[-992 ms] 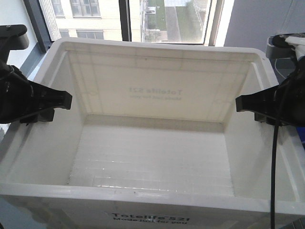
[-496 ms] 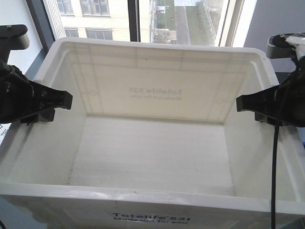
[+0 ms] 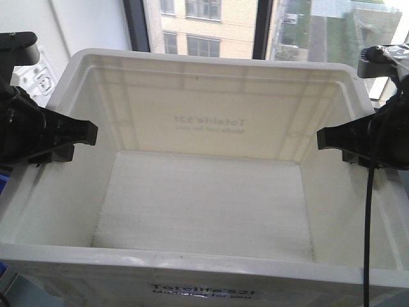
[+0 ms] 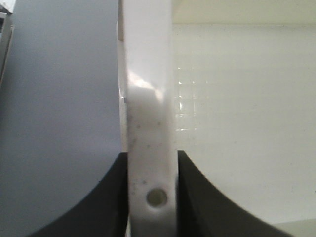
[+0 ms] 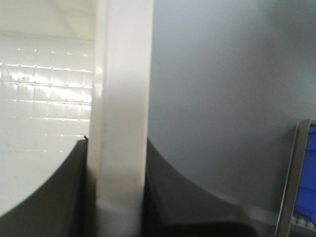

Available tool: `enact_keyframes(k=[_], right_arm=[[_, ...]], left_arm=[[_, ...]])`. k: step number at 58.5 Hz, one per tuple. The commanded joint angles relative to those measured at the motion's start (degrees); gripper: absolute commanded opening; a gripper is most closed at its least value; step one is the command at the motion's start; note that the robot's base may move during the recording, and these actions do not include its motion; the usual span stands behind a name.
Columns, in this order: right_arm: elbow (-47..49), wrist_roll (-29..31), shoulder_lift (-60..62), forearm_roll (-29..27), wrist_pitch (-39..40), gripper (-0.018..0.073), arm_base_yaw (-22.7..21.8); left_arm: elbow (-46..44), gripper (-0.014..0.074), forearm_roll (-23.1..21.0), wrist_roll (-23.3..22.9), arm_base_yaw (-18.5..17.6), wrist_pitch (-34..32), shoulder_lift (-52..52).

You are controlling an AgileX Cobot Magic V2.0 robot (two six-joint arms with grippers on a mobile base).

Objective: Move bin from left to right shelf
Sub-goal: 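Hold the white tote with both grippers while the base drives to the other shelf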

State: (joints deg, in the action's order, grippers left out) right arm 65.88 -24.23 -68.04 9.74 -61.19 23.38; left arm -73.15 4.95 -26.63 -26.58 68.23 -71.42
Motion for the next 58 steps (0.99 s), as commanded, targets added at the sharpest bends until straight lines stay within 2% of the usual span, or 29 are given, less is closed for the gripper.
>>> enact_keyframes(k=[1, 58], right_arm=[[2.19, 1.09, 1.72, 1.82, 5.5, 0.0002, 0.0], [2.19, 1.09, 1.72, 1.82, 4.04, 0.0002, 0.0]], left_arm=[[-2.16, -0.0006, -0.79, 0.79, -0.42, -4.81, 1.97], [-2.16, -0.0006, -0.79, 0.79, -0.42, -4.81, 1.97]])
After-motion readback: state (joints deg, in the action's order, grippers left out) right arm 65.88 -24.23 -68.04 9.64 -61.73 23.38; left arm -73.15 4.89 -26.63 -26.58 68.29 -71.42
